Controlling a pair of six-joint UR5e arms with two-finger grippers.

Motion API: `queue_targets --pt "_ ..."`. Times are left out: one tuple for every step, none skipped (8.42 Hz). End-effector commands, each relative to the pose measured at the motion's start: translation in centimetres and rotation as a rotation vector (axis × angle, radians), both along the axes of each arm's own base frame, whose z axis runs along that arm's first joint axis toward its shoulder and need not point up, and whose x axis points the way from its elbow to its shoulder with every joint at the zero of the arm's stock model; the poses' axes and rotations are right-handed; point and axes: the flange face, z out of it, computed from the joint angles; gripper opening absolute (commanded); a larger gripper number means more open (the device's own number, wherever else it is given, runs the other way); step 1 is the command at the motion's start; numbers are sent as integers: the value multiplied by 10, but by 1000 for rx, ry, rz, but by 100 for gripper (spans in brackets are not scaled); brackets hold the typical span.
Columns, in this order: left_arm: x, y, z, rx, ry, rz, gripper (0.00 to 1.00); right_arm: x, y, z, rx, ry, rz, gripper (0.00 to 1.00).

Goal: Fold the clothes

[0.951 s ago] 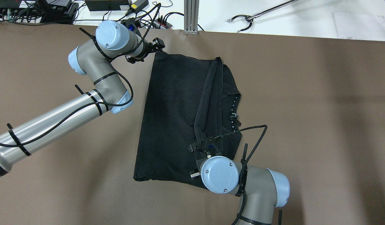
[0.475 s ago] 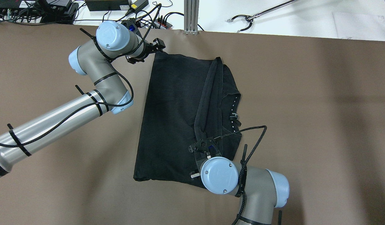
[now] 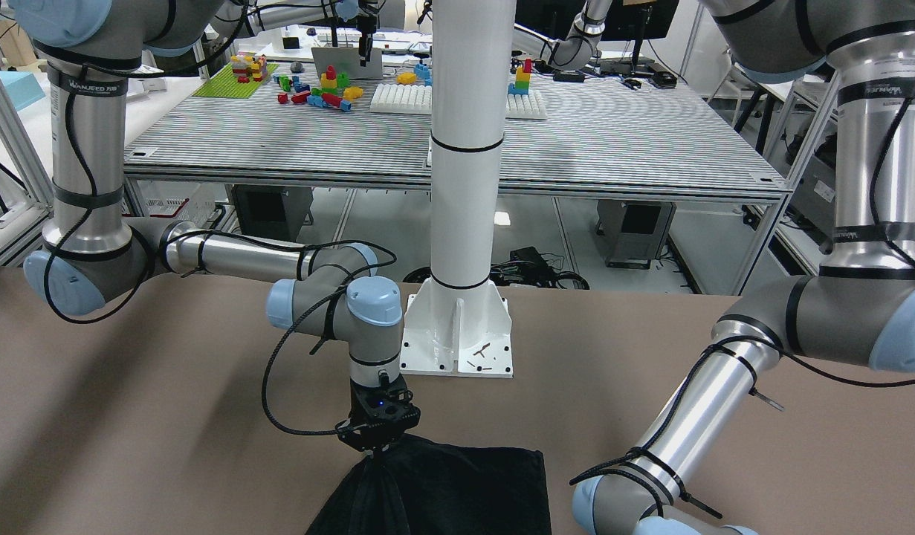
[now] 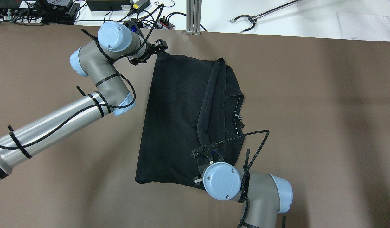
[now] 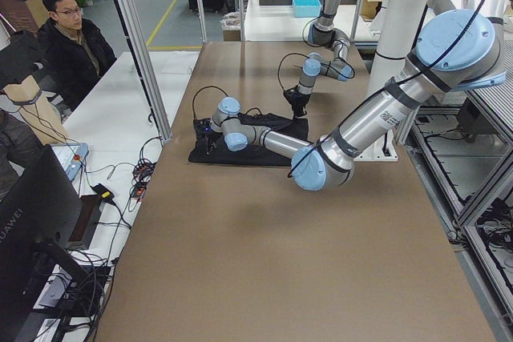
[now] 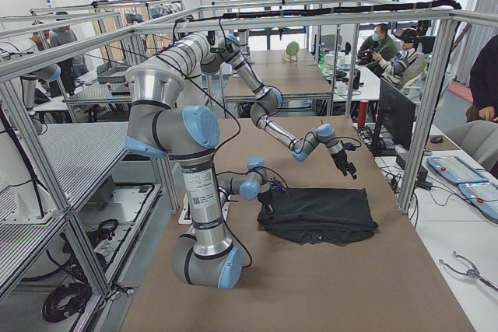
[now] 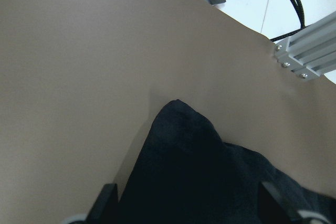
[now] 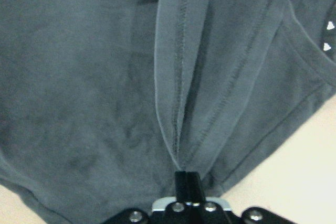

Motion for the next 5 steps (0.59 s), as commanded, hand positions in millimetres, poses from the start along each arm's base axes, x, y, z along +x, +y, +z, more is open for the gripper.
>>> queue_targets --pt "-2 2 -7 -16 27 -17 94 59 6 26 -14 20 -40 0" --pt "-2 3 -6 -19 27 -18 94 44 27 29 -35 24 -3 0" --pt "-2 4 3 -28 19 -17 94 35 51 42 -87 31 41 0" --pt "-3 4 2 -25 22 -19 94 33 67 50 -135 30 65 0" --pt "-5 6 -3 -21 30 -22 94 38 69 50 -147 22 74 0"
